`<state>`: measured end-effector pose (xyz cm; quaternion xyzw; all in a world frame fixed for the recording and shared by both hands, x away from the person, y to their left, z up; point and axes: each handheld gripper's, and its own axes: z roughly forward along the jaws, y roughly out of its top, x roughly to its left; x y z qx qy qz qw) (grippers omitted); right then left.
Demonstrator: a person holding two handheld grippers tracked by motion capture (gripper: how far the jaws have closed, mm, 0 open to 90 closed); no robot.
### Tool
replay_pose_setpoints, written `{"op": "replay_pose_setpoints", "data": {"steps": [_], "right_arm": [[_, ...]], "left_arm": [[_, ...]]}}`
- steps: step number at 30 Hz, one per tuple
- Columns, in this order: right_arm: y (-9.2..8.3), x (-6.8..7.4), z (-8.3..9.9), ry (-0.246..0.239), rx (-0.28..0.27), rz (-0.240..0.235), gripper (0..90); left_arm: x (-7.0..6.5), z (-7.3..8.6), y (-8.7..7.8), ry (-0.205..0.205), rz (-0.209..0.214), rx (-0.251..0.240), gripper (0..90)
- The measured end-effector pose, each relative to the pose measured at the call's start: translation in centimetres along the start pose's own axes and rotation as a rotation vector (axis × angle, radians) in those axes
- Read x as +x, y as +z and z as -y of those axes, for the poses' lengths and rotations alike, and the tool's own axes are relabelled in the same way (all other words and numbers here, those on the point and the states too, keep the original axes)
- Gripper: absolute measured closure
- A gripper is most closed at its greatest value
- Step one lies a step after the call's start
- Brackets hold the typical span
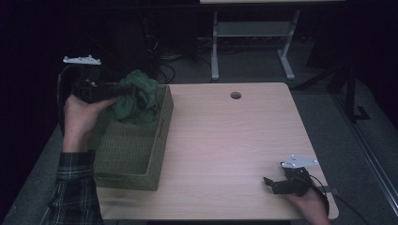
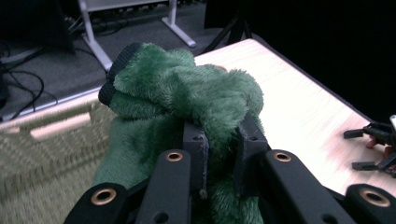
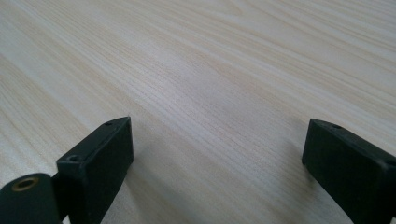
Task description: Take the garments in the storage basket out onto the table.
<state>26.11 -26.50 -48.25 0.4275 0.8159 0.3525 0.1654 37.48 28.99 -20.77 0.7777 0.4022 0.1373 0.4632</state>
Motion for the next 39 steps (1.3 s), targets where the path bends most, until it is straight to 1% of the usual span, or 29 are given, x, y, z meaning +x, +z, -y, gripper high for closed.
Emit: {"op": "replay_pose_setpoints", "data": {"steps": [5, 7, 9, 15, 20, 27, 30, 33, 37, 39], "right_arm": [[0.0, 0.0, 0.0, -0.001, 0.000, 0.000, 8.3], [0.0, 0.0, 0.0, 0.000, 0.000, 0.000, 8.3], [0.0, 0.0, 0.0, 0.000, 0.000, 0.000, 8.3], [0.0, 0.0, 0.0, -0.001, 0.000, 0.000, 8.3], [0.0, 0.0, 0.0, -0.001, 0.000, 0.000, 8.4], [0.0, 0.0, 0.0, -0.001, 0.000, 0.000, 8.3], [0.0, 0.0, 0.0, -0.001, 0.000, 0.000, 8.3], [0.0, 0.0, 0.0, 0.000, 0.000, -0.001, 8.3], [0.0, 0.0, 0.0, 0.001, 0.000, -0.001, 8.3], [0.0, 0.0, 0.0, 0.002, 0.000, -0.001, 8.3]], "left_arm": [[-1.3, -1.5, -0.4, 0.030, 0.017, -0.026, 77.5], [-1.8, -1.9, -0.3, 0.044, 0.024, -0.032, 77.5], [-2.3, -2.1, 0.0, 0.049, 0.039, -0.035, 77.5], [-3.8, -2.0, 2.0, 0.070, 0.077, -0.024, 77.4], [-5.0, -1.9, 3.7, 0.078, 0.101, -0.019, 77.4], [-7.0, -1.9, 5.7, 0.105, 0.126, -0.006, 77.4], [-7.9, -1.7, 6.5, 0.104, 0.141, -0.009, 77.4], [-8.6, -1.5, 7.3, 0.115, 0.154, -0.002, 77.4], [-9.6, -1.1, 8.5, 0.107, 0.176, 0.003, 77.4], [-10.1, -1.0, 9.0, 0.110, 0.184, 0.007, 77.4]]}}
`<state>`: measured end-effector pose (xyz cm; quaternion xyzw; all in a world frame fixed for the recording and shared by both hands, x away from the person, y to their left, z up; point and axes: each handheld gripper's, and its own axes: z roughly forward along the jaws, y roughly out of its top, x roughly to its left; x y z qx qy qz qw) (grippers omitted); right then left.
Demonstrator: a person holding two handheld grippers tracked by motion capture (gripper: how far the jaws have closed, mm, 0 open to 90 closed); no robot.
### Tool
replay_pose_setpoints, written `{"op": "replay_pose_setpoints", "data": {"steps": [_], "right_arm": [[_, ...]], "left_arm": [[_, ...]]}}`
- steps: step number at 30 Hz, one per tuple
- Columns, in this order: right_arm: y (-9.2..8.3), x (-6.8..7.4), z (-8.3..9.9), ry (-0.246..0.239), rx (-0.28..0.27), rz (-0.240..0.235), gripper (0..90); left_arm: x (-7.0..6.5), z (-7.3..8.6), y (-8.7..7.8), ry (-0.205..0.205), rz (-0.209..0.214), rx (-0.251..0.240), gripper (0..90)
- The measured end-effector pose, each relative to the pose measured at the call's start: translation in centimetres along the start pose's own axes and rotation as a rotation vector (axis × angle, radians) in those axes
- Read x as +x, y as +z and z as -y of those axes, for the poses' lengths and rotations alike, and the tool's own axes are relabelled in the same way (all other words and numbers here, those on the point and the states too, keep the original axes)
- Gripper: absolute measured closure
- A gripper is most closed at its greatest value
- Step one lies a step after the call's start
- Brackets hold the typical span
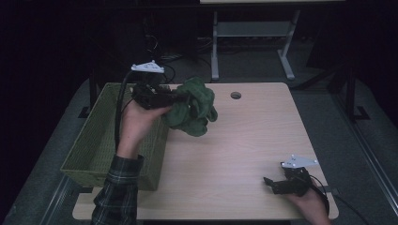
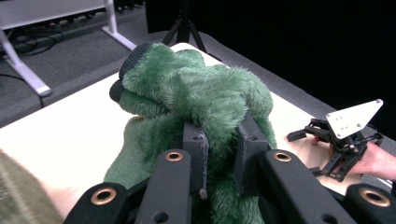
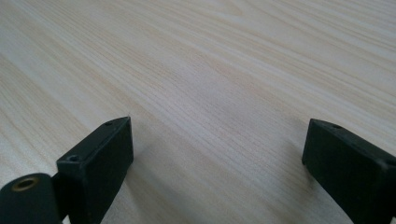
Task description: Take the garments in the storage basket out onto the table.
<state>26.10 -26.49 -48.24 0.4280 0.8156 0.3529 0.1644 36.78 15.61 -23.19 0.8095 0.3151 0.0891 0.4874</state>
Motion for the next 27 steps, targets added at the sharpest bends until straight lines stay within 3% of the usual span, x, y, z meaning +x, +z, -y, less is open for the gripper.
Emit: {"op": "replay_pose_setpoints", "data": {"steps": [10, 27], "right_arm": [[0.0, 0.0, 0.0, 0.000, 0.000, 0.000, 8.2], [0.2, -0.1, -0.1, 0.000, 0.005, 0.003, 6.1]], "left_arm": [[-2.0, 1.4, 3.5, -0.024, 0.040, -0.005, 77.4], [-4.2, 6.3, 10.1, -0.079, 0.120, 0.018, 77.4]]}}
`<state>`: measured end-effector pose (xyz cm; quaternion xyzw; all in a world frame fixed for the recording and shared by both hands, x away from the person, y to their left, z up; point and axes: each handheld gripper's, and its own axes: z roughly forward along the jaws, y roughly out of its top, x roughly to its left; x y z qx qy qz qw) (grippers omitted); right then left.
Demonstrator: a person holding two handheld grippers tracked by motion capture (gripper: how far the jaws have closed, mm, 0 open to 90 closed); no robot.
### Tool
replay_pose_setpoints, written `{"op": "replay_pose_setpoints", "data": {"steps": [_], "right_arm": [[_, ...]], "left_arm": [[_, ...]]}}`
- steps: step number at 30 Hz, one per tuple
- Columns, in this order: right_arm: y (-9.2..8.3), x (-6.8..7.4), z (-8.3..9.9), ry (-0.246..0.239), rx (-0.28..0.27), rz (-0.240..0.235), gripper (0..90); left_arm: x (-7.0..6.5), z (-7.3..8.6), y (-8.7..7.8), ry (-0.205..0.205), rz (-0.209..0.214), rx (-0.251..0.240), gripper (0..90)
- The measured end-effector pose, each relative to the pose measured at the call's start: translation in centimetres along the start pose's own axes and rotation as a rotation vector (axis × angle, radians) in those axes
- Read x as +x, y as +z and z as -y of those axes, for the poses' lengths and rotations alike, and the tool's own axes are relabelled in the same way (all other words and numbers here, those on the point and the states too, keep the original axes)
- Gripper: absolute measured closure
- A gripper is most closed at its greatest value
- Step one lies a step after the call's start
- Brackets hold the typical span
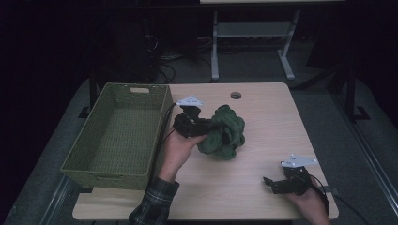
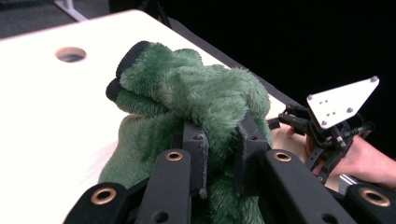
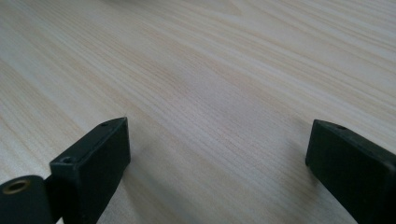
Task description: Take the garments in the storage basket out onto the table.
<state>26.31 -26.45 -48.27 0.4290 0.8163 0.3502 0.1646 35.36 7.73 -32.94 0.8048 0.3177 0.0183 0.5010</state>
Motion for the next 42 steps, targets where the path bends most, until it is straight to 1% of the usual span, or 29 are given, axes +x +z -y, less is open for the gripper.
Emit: {"op": "replay_pose_setpoints", "data": {"steps": [3, 5, 7, 10, 11, 12, 15, 16, 18, 22, 25, 26, 27, 28, 29, 31, 33, 34, 35, 36, 37, 39, 42], "right_arm": [[0.0, 0.0, 0.0, 0.001, 0.001, 0.000, 6.0], [0.0, 0.0, 0.0, -0.001, 0.001, 0.001, 6.0], [0.0, 0.0, 0.0, -0.002, 0.001, 0.000, 6.0], [0.0, 0.0, 0.0, -0.001, 0.001, 0.000, 6.0], [0.0, 0.0, 0.0, -0.001, 0.002, 0.000, 6.0], [0.0, 0.0, 0.0, -0.001, 0.002, 0.000, 6.1], [0.0, 0.0, 0.0, -0.001, 0.002, 0.000, 6.0], [0.0, 0.0, 0.0, -0.002, 0.002, -0.001, 6.0], [0.0, 0.0, 0.0, -0.002, 0.002, -0.001, 6.0], [0.0, 0.0, 0.0, -0.001, 0.002, -0.001, 6.0], [0.0, 0.0, 0.0, -0.002, 0.002, 0.000, 6.0], [0.0, 0.0, 0.0, -0.002, 0.002, -0.001, 6.0], [0.0, 0.0, 0.0, -0.001, 0.002, 0.000, 6.0], [0.0, 0.0, 0.0, -0.002, 0.002, -0.001, 6.0], [0.0, 0.0, 0.0, -0.002, 0.002, 0.000, 6.0], [0.0, 0.0, 0.0, -0.002, 0.001, 0.000, 6.1], [0.0, 0.0, 0.0, -0.003, 0.001, 0.000, 7.0], [-0.1, 0.0, 0.0, -0.004, 0.002, -0.003, 9.2], [-0.1, -0.1, 0.0, -0.011, -0.001, -0.004, 13.7], [-0.3, -0.1, -0.1, -0.007, 0.002, -0.008, 14.5], [-0.3, -0.1, -0.2, 0.004, 0.007, -0.019, 14.7], [-0.3, 0.1, -0.5, 0.014, 0.015, -0.041, 18.0], [-0.3, 0.7, -1.0, -0.014, -0.002, -0.047, 20.5]], "left_arm": [[-0.1, 0.8, 1.3, -0.008, 0.019, 0.012, 77.4], [-0.1, 1.4, 2.1, -0.023, 0.029, 0.013, 77.3], [0.1, 2.0, 2.8, -0.030, 0.035, 0.019, 77.3], [0.4, 3.0, 3.9, -0.053, 0.047, 0.028, 77.3], [0.5, 3.6, 4.6, -0.066, 0.055, 0.035, 77.3], [0.7, 3.9, 4.9, -0.068, 0.058, 0.042, 77.2], [1.2, 4.8, 6.0, -0.078, 0.054, 0.078, 77.1], [1.3, 5.0, 6.3, -0.082, 0.053, 0.082, 77.0], [1.8, 5.6, 6.9, -0.079, 0.051, 0.107, 76.9], [2.7, 6.7, 8.1, -0.082, 0.036, 0.143, 76.6], [3.3, 7.6, 8.9, -0.075, 0.008, 0.175, 75.6], [3.5, 7.8, 9.1, -0.077, 0.008, 0.188, 75.0], [3.6, 8.1, 9.2, -0.079, 0.009, 0.190, 73.7], [3.6, 8.1, 9.1, -0.083, 0.010, 0.185, 71.5], [3.6, 8.0, 8.9, -0.075, 0.013, 0.181, 67.2], [3.3, 7.6, 8.0, -0.065, 0.011, 0.169, 57.1], [3.0, 7.1, 7.1, -0.054, 0.010, 0.148, 50.2], [2.8, 6.9, 6.5, -0.044, 0.010, 0.142, 48.5], [2.5, 6.6, 6.0, -0.032, 0.005, 0.137, 46.8], [2.3, 6.5, 5.5, -0.021, -0.003, 0.132, 46.5], [2.0, 6.4, 5.0, -0.013, -0.002, 0.128, 46.6], [1.5, 6.4, 4.2, 0.003, -0.007, 0.122, 48.9], [0.4, 6.6, 3.5, 0.025, -0.001, 0.127, 55.9]]}}
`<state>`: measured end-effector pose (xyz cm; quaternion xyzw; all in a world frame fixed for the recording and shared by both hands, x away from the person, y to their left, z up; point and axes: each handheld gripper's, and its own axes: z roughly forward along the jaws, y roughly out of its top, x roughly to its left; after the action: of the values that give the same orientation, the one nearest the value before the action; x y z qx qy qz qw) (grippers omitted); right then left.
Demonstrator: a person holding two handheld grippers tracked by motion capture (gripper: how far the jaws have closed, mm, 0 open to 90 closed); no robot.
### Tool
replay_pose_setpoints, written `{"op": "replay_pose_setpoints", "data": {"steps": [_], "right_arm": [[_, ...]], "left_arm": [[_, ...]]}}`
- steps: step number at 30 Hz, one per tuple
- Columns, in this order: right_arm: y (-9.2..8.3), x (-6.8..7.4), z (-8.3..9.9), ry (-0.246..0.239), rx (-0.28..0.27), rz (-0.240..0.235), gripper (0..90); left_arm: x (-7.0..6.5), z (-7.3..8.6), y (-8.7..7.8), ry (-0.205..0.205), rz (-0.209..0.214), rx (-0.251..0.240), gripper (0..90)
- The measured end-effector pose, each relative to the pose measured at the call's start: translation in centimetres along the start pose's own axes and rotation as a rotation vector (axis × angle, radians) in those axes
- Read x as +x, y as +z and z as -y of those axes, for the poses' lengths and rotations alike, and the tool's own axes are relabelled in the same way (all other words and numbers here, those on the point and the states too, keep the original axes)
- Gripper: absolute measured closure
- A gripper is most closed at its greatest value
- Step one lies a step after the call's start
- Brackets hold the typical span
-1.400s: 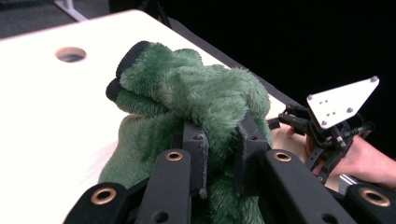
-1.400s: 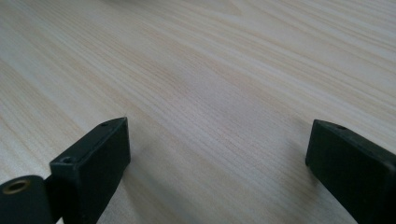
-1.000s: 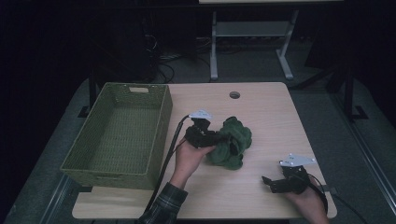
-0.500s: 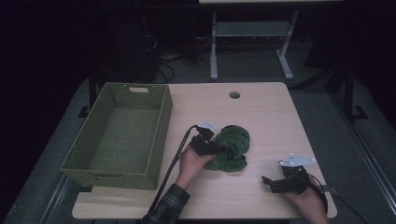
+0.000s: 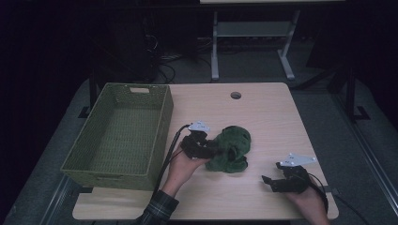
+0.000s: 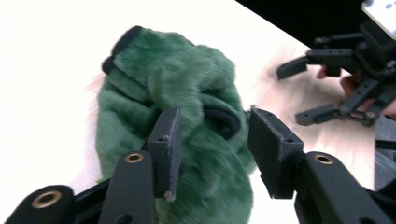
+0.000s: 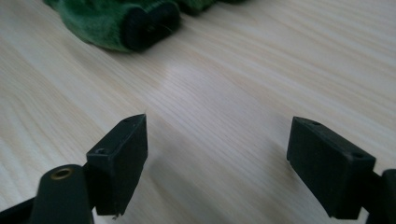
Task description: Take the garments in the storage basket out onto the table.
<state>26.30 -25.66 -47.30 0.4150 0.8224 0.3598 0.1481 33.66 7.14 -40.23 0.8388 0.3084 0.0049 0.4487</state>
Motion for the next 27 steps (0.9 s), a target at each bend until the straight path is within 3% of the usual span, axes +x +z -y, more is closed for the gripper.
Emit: {"op": "replay_pose_setpoints", "data": {"steps": [6, 11, 16, 19, 27], "right_arm": [[0.3, 1.0, -0.9, -0.006, -0.009, -0.040, 26.2], [0.7, 1.9, -1.8, -0.021, -0.023, -0.078, 31.5], [1.7, 2.6, -2.6, -0.029, -0.029, -0.117, 35.6], [2.5, 2.9, -3.1, -0.033, -0.024, -0.135, 37.6], [3.6, 3.3, -4.2, -0.022, -0.051, -0.174, 53.0]], "left_arm": [[-1.7, 0.8, 0.2, 0.044, 0.001, 0.008, 59.7], [-2.3, 1.6, 1.8, 0.050, 0.004, 0.034, 58.3], [-1.6, 2.6, 3.5, 0.045, -0.028, 0.080, 50.7], [-1.0, 2.9, 3.8, 0.046, -0.048, 0.106, 50.8], [0.0, 3.6, 4.5, 0.050, -0.117, 0.145, 61.2]]}}
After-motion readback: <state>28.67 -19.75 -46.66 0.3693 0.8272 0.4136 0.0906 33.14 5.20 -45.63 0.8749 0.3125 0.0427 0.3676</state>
